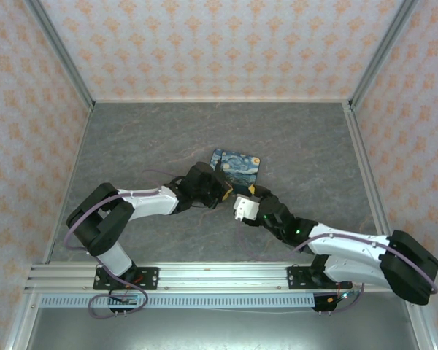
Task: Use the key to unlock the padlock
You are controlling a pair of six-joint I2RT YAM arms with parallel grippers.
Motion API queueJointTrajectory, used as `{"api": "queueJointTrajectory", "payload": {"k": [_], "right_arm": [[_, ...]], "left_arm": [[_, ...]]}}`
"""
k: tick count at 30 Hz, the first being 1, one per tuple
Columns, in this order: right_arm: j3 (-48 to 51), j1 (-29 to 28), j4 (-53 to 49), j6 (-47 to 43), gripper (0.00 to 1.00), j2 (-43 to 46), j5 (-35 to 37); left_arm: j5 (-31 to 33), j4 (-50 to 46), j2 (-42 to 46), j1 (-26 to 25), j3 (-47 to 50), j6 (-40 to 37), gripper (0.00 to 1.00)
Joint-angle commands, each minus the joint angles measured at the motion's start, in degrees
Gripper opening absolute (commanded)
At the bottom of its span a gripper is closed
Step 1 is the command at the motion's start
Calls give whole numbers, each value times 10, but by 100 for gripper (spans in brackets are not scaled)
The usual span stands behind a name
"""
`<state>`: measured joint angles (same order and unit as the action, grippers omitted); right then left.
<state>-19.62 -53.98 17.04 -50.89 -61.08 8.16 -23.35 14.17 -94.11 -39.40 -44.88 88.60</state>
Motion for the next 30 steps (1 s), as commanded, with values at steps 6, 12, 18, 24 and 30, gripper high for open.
{"api": "queueJointTrajectory", "payload": {"k": [6,12,18,24,30], "right_arm": [[-38,-3,38,23,56,-48,-3],[-50,-3,45,35,49,-77,-12],[-60,-3,50,42,42,-102,-15],[-62,-3,65,50,32,-118,-10],[-67,-3,65,55,23,-131,-9]], "left_arm": [[-5,8,0,-9,-21,10,0],[-9,11,-6,-10,-23,13,0],[-11,14,-10,-10,-23,16,0],[-13,16,-11,-12,-23,18,0],[-14,17,-12,-13,-24,18,0]]}}
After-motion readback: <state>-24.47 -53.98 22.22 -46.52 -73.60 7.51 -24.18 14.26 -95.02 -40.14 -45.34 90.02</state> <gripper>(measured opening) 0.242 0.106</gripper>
